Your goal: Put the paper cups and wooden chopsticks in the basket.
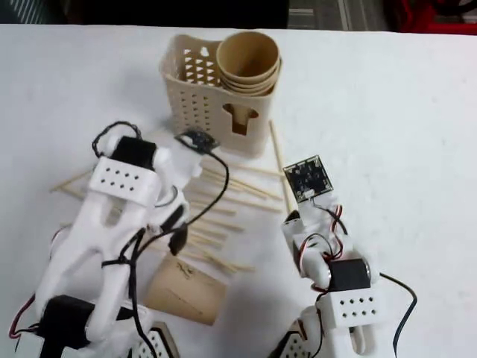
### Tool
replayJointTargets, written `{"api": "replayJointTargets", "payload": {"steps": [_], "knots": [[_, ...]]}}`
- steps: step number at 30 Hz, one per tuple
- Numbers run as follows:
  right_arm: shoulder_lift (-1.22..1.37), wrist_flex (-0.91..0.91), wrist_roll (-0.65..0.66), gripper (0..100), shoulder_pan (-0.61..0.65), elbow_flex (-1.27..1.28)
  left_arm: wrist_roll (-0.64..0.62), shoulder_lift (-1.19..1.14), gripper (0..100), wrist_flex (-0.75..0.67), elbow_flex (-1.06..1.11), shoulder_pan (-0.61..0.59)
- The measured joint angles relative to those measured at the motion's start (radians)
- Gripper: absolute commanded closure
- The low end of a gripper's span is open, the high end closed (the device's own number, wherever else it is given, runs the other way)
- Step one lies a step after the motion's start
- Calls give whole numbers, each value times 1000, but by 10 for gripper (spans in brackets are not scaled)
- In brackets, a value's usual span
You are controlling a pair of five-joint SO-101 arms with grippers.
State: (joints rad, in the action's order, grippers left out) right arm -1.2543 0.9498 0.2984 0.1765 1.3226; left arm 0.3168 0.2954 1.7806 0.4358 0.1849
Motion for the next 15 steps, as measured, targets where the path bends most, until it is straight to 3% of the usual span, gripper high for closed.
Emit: {"api": "replayJointTargets", "payload": {"steps": [15], "knots": [[0,0,0,957,0,0,2,26,793,-43,198,0]]}}
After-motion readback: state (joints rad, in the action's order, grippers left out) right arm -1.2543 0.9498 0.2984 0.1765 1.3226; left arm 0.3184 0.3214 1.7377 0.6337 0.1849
